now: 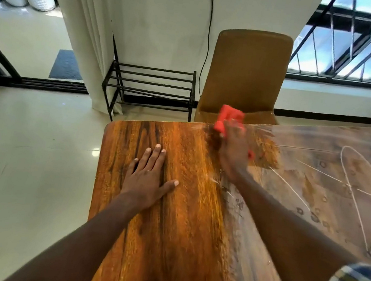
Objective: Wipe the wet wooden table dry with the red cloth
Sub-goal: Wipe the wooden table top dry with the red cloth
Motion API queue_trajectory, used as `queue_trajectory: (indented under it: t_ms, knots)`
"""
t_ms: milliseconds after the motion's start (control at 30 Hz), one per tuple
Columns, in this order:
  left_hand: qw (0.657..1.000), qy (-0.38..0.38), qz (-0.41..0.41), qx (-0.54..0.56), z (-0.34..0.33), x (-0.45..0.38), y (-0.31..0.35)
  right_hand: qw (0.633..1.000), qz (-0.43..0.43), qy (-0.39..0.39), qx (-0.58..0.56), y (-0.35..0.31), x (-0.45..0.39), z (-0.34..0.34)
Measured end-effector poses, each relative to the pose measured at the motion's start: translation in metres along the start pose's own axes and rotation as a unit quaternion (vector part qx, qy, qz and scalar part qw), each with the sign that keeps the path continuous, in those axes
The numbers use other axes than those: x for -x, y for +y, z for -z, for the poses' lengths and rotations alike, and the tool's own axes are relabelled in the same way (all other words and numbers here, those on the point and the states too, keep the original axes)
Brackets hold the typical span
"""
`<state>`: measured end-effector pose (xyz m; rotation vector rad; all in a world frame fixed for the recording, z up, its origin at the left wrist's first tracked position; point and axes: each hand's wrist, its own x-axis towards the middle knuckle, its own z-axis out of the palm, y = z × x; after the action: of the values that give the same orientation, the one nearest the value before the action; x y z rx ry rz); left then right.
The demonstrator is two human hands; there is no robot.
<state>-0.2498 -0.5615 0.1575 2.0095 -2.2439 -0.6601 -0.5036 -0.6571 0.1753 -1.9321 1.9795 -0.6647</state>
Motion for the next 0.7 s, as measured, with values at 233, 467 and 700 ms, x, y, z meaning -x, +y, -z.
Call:
queue_trajectory:
  t_ms: [233,467,700]
  knots:
    - [1.0,0.002,0.002,-0.012,-0.001,-0.001,0.001,0.98,0.117,-0.129,0.096,-0.055,0.004,-0.049]
    - [1.0,-0.018,-0.003,-0.01,0.002,0.0,-0.003,0.987,-0.098,-0.062,0.115,0.086,-0.038,0.03]
    - [1.0,-0.02,-0.002,-0.011,0.005,-0.001,0.0,0.975,-0.202,0.087,0.034,0.067,-0.01,0.058]
